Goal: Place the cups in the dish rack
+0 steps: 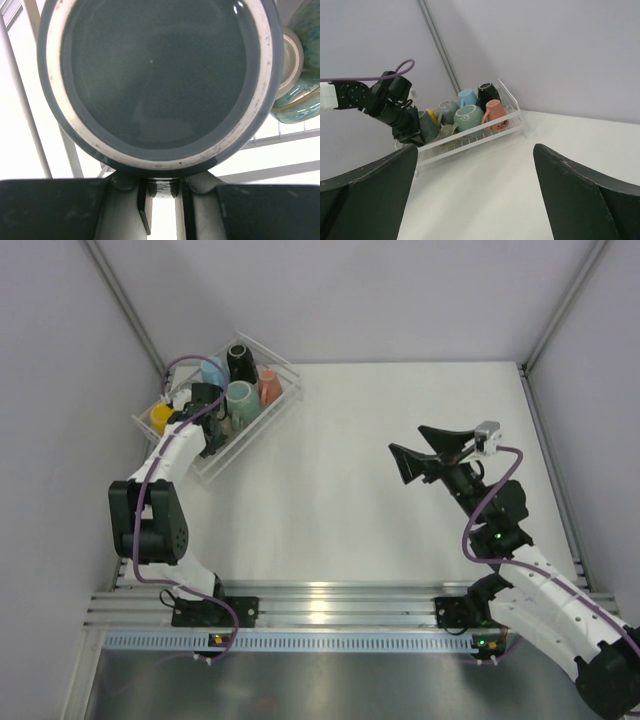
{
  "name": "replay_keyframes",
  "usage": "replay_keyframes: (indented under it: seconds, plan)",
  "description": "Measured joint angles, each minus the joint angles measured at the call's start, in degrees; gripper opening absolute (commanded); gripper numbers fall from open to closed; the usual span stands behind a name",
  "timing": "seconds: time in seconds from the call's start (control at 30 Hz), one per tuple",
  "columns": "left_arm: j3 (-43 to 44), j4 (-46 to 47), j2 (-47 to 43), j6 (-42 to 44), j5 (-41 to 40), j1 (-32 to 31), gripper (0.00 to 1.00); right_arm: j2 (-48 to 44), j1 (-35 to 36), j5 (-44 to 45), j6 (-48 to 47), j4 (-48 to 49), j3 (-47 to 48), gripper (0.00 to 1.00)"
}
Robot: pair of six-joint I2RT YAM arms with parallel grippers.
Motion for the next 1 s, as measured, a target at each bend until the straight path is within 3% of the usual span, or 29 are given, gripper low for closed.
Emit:
replay_keyframes:
  seconds: [0.27,0.83,1.0]
  plan:
    - [0.0,0.0,0.0,-0.6,0.0,0.0,0.29,0.0,0.0,0.2,-0.3,-0.5,0.0,0.99]
    - [0.0,1.4,-0.3,-0.5,1.6,0.0,0.29,0.0,0.0,0.2,-0.2,-1.5,0.0,0.99]
    - [0.6,1.4,-2.8,1.2,4.7,0.0,0.38,0.6,0.0,1.0,0.1,-4.7,0.7,0.99]
